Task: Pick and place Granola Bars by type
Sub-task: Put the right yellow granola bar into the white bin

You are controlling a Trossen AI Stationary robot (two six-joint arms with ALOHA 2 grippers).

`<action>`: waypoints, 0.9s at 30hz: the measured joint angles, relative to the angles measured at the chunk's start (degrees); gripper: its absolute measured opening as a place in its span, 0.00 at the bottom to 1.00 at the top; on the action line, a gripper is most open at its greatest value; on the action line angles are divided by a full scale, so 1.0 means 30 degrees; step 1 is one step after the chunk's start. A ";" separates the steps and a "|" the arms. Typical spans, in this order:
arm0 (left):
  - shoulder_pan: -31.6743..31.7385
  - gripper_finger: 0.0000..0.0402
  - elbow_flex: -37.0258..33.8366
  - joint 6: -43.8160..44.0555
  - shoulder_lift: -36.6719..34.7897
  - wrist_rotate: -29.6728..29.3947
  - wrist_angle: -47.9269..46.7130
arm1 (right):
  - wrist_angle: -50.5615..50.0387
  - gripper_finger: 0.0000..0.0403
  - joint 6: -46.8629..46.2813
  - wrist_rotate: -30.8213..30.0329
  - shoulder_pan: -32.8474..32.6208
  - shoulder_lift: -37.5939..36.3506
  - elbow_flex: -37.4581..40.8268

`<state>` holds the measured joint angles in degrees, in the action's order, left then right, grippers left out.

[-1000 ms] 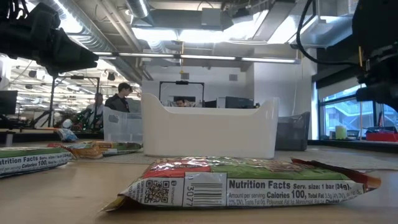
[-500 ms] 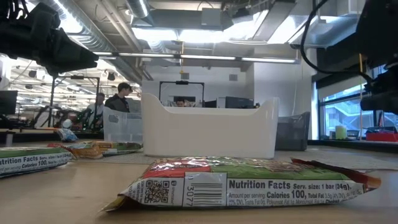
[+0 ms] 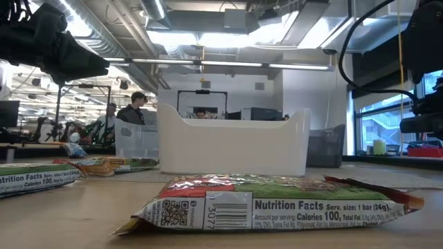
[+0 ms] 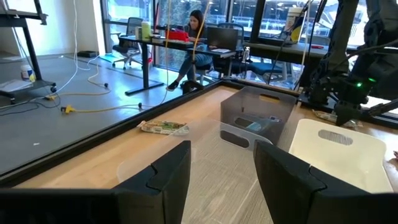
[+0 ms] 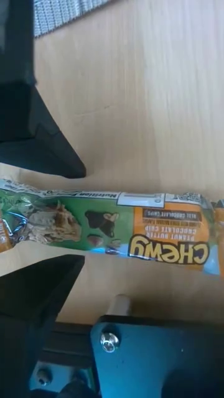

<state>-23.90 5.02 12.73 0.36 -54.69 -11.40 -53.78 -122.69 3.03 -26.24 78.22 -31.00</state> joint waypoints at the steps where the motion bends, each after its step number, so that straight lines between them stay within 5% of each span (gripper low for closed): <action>1: -0.0002 0.42 0.0000 0.0000 0.0000 -0.0079 -0.0042 | -0.0001 0.56 -0.0001 -0.0060 0.0000 0.0004 0.0000; 16: 0.0001 0.42 0.0000 0.0000 0.0000 -0.0454 -0.0095 | 0.0287 0.28 0.1109 -0.0621 0.0015 0.0036 0.0029; 27: 0.0002 0.42 0.0000 0.0001 0.0000 -0.0461 -0.0095 | -0.0399 0.25 0.3144 -0.0957 0.0013 0.0153 -0.0746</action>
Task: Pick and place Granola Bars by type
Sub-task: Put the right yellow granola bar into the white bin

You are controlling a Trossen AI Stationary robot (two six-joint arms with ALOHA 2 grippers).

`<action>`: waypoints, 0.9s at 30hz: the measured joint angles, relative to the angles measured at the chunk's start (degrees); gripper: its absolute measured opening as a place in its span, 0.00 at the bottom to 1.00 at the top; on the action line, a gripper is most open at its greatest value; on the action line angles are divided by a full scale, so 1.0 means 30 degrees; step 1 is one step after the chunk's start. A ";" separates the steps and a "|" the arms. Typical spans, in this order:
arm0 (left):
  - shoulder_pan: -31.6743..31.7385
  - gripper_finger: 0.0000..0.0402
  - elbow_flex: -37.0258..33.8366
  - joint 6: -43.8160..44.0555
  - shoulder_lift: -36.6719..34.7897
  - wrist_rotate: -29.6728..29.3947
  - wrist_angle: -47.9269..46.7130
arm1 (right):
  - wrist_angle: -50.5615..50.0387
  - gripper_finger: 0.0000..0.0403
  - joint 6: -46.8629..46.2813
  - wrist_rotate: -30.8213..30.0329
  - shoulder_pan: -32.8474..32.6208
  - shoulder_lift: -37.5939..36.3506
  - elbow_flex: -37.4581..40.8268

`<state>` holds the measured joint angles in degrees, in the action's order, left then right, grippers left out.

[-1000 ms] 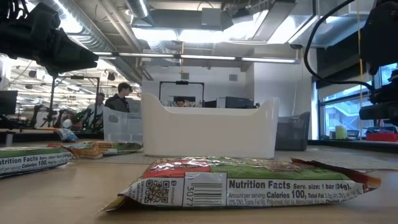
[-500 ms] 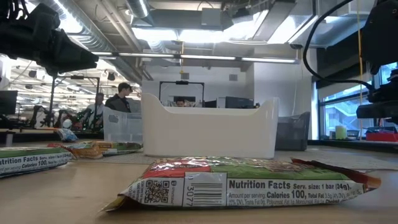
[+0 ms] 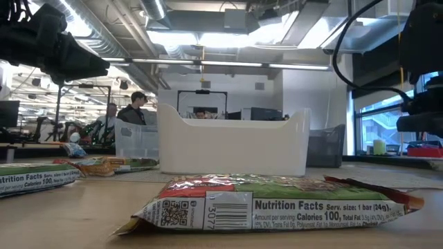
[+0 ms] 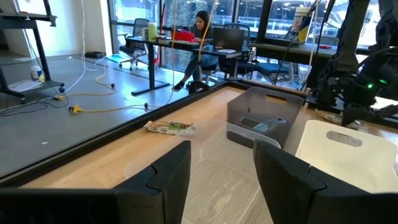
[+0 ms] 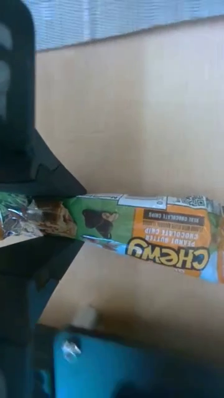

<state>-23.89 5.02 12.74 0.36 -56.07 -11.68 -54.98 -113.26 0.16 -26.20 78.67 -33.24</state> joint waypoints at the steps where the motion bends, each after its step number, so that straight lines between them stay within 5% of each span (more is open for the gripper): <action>1: 0.0004 0.42 0.0000 -0.0001 0.0000 -0.0002 0.0000 | 0.0039 0.25 0.0275 -0.0022 0.0002 -0.0007 -0.0142; 7: 0.0004 0.42 0.0000 0.0006 0.0000 -0.0007 -0.0007 | 0.0280 0.25 0.3975 -0.0747 -0.0020 -0.0036 -0.1661; 18: 0.0004 0.42 0.0000 0.0006 0.0000 0.0019 -0.0022 | 0.3706 0.25 1.3432 -0.5536 0.0073 -0.0058 -0.5597; 22: -0.0002 0.42 0.0000 0.0006 0.0000 0.0024 -0.0005 | 0.5165 0.25 1.7436 -0.7985 0.0998 -0.0073 -0.7117; 27: 0.0004 0.42 0.0000 0.0035 0.0000 0.0036 0.0036 | 0.6391 0.25 2.3000 -0.7962 0.2961 -0.0080 -0.8849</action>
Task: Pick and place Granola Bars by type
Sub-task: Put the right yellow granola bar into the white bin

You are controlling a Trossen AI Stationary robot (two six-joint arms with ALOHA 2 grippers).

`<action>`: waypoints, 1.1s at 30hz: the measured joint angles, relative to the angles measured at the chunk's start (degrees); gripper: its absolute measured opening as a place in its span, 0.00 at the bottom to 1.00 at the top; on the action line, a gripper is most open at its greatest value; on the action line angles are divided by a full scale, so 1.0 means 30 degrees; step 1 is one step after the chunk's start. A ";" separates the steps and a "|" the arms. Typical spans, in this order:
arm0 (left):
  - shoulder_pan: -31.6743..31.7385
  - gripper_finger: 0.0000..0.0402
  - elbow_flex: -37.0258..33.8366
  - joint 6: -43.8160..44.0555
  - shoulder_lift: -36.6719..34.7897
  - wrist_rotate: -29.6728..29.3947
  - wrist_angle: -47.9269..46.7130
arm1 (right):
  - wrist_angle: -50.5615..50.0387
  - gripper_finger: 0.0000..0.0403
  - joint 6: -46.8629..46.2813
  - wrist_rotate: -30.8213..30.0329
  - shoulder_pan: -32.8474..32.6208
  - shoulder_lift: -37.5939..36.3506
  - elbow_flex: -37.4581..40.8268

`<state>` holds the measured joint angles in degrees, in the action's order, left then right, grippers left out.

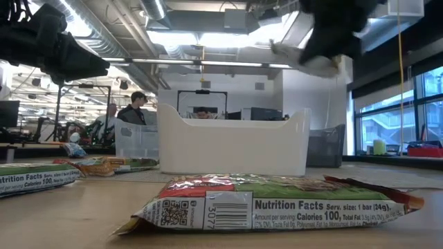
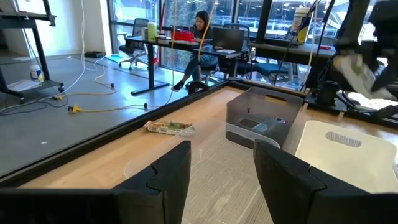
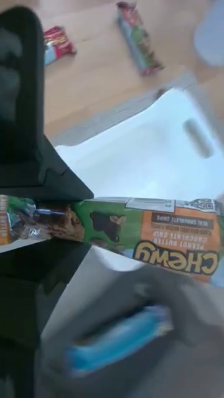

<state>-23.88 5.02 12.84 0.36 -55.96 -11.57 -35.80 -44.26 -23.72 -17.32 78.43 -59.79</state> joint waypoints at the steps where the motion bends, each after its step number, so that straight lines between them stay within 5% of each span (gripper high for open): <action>1: -0.0002 0.42 0.0000 0.0006 0.0000 0.0000 0.0007 | 0.0210 0.25 0.0959 0.0213 0.0444 0.0000 -0.0325; 12: -0.0006 0.42 0.0000 -0.0022 0.0000 0.0022 0.0068 | 0.1928 0.25 0.9346 0.4277 0.3413 0.3161 -0.4413; 22: 0.0000 0.42 0.0000 -0.0022 0.0000 0.0124 0.0073 | 0.0774 0.25 1.1839 0.6505 0.3991 0.8542 -0.6418; 33: -0.0003 0.42 0.0000 -0.0022 0.0000 0.0082 0.0066 | 0.0415 0.25 1.1787 0.7467 0.3969 1.0764 -0.6543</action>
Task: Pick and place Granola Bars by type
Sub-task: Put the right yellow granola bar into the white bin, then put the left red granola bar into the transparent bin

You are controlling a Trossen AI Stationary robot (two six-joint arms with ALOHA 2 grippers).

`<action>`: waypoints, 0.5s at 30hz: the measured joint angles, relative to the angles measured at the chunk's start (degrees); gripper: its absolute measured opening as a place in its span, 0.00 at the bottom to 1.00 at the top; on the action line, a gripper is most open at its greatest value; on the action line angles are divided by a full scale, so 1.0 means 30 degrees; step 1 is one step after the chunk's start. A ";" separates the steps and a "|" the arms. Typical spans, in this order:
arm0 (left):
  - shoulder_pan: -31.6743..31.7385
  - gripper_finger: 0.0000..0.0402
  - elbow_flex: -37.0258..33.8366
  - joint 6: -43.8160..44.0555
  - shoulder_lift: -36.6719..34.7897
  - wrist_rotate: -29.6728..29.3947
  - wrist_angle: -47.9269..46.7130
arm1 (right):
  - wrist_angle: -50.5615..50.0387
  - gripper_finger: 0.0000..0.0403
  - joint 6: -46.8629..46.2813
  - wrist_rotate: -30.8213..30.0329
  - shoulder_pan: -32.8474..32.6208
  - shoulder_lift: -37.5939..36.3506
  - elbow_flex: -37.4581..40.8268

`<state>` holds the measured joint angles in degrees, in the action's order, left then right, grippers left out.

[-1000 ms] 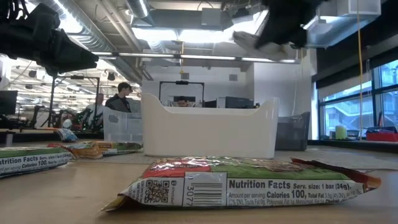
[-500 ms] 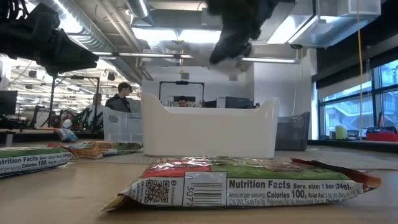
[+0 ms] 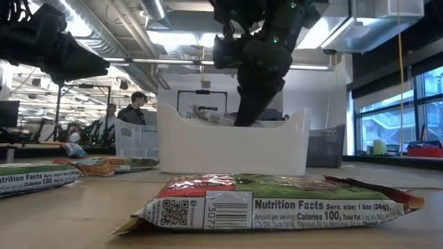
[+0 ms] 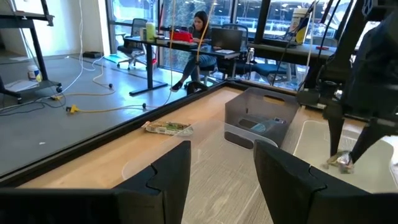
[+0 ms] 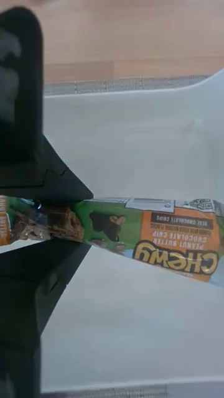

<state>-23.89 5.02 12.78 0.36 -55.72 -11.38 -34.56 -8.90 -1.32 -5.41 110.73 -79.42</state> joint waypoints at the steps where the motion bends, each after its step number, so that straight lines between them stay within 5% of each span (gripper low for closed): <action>1: 0.0003 0.42 0.0000 0.0000 0.0000 -0.0046 -0.0007 | -0.0017 0.25 -0.0109 0.0004 0.0000 0.0079 0.0000; 15: -0.0005 0.42 0.0000 -0.0007 0.0000 -0.0033 -0.0007 | 0.0006 0.37 -0.0670 0.0838 0.0000 0.0114 0.0000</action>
<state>-23.90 5.02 12.75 0.36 -55.82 -11.40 -34.54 -10.91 1.19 -5.41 111.07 -79.42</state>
